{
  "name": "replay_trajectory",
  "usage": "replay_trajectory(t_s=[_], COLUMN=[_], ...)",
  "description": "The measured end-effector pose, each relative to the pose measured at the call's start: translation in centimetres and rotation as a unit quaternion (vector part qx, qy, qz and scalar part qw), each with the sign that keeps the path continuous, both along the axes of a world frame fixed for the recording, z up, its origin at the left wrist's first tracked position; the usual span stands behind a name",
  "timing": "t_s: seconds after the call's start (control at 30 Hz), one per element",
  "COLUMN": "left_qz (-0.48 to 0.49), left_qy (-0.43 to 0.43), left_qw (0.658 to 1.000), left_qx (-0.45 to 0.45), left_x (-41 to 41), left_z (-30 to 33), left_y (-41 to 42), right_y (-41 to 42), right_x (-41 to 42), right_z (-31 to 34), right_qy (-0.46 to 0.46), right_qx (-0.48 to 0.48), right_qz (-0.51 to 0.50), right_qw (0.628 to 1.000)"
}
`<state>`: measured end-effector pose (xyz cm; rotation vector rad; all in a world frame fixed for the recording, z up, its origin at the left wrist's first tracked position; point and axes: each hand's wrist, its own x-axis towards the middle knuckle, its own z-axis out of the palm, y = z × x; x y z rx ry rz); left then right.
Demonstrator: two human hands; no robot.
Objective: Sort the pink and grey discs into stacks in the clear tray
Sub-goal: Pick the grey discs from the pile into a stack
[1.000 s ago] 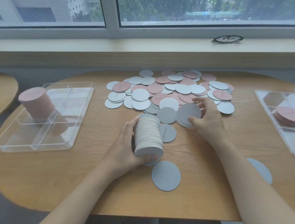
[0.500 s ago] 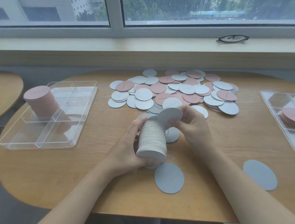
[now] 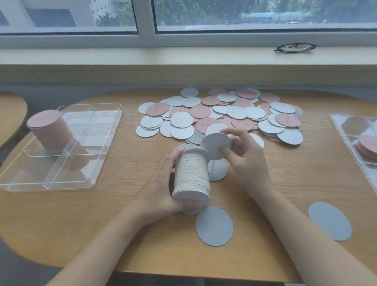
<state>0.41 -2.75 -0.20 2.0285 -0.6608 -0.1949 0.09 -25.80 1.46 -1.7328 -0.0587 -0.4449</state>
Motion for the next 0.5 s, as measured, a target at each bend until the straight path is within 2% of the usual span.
replay_trajectory(t_s=[0.2,0.33,0.5], left_qz=[0.009,0.023,0.028], left_qy=[0.002,0.005,-0.009], left_qw=[1.0,1.0,1.0], left_qx=[-0.005,0.004,0.006], left_x=[-0.08,-0.03,-0.06], left_z=[0.13,0.1,0.08], left_y=[-0.19,-0.15,-0.18], right_y=[0.8,1.09,1.03], right_x=[-0.26,-0.53,-0.75], right_z=[-0.35,-0.38,-0.18], right_qy=[0.032,0.042,0.06], right_qx=[-0.12,-0.233,-0.318], right_qz=[0.092,0.156,0.204], right_qw=[0.988,0.959,0.924])
